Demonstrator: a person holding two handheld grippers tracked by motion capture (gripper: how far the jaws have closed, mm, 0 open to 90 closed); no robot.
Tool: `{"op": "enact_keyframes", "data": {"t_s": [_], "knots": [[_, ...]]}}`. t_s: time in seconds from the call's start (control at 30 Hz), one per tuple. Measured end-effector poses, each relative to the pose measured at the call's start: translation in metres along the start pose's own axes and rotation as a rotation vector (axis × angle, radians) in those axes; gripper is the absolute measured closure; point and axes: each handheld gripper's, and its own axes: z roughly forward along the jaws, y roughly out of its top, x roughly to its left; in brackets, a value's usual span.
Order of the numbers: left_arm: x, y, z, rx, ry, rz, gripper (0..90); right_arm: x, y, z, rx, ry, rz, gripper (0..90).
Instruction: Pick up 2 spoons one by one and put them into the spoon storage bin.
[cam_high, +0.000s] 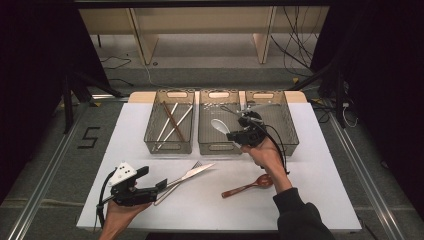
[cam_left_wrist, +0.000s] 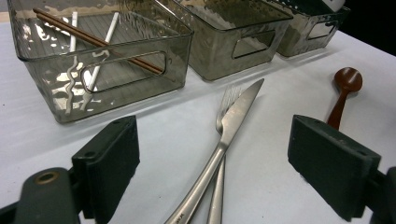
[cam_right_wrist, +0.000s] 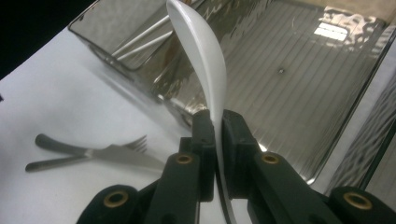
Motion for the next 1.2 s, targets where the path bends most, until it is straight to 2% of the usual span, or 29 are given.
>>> {"op": "enact_keyframes", "data": {"t_s": [0.33, 1.2], "knots": [[-0.001, 0.000, 0.001, -0.003, -0.001, -0.001, 16.3, -0.004, 0.023, 0.010, -0.007, -0.010, 0.022, 85.3], [-0.001, 0.002, 0.002, -0.001, -0.008, 0.003, 16.2, -0.027, 0.056, 0.045, 0.026, -0.086, 0.097, 85.2]]}}
